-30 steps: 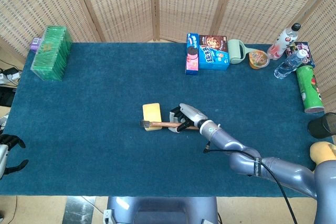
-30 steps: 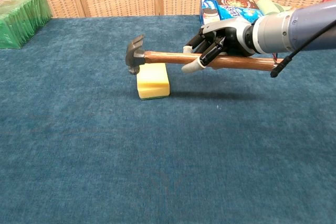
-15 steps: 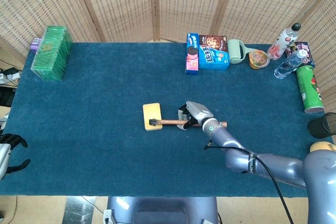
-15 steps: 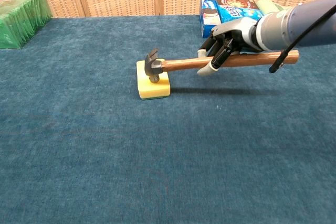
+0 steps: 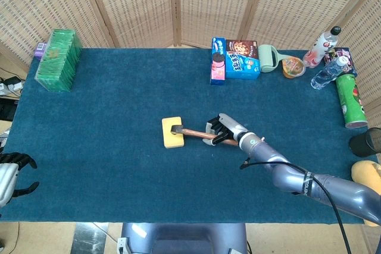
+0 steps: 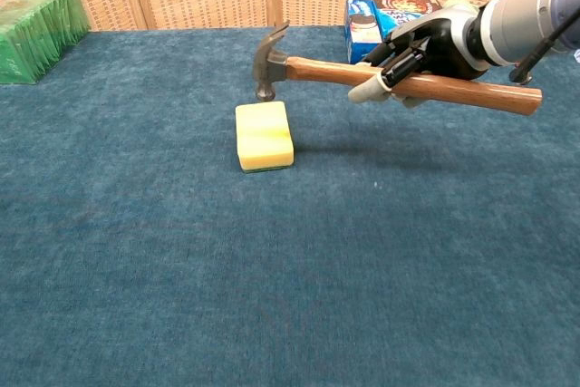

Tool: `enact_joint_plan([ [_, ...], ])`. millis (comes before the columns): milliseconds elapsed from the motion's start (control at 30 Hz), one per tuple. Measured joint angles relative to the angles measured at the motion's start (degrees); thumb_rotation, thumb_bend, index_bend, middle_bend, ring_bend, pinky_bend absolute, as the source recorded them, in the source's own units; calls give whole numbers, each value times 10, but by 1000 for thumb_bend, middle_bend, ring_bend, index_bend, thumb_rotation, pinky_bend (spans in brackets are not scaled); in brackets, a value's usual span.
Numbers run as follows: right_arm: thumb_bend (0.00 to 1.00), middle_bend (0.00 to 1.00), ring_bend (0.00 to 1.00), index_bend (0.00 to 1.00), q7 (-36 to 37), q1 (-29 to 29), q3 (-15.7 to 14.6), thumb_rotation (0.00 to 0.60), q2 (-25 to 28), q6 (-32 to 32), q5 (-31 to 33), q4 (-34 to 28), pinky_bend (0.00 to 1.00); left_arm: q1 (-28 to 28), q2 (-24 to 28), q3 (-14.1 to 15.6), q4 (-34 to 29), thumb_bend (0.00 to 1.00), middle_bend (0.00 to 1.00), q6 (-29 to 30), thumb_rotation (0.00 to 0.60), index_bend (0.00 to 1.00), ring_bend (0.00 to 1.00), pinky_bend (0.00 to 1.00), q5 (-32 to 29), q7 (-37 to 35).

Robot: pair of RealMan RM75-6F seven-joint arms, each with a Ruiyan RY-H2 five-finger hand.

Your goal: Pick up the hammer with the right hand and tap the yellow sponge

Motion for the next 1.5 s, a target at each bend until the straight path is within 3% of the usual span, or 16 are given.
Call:
enact_joint_plan([
  [267, 452, 1000, 1000, 949, 20, -17, 10, 600, -16, -4, -39, 17, 1000, 0, 1, 1, -3, 210, 380, -1, 600, 465, 259, 207, -1, 2],
  [467, 458, 1000, 1000, 949, 14, -6, -8, 600, -30, 1, -47, 38, 1000, -1, 1, 2, -4, 211, 380, -4, 600, 465, 259, 207, -4, 5],
  [700, 481, 1000, 1000, 957, -40, 47, -74, 600, -44, 18, -5, 66, 1000, 2, 4, 3, -5, 211, 380, -5, 600, 464, 259, 207, -10, 6],
  [867, 482, 1000, 1000, 957, -97, 99, -133, 600, -55, 50, 77, 74, 1000, 3, 4, 2, -4, 211, 379, -4, 600, 465, 259, 207, -16, 11],
  [1000, 482, 1000, 1000, 957, -127, 128, -156, 600, -55, 90, 149, 59, 1000, 3, 4, 2, -4, 211, 379, -5, 600, 465, 259, 207, -16, 10],
  [1100, 484, 1000, 1000, 957, -119, 129, -143, 600, -43, 108, 169, 32, 1000, 0, 4, 2, -4, 211, 379, -9, 600, 465, 259, 207, -14, 9],
  [1200, 484, 1000, 1000, 957, -91, 109, -114, 600, -28, 104, 147, 13, 1000, -2, 3, 2, -6, 211, 380, -11, 600, 465, 259, 207, -12, 9],
  [1500, 484, 1000, 1000, 958, 58, -1, 17, 600, -8, 43, 43, -19, 1000, -4, 6, 5, -13, 211, 380, -16, 600, 465, 259, 207, -11, 13],
])
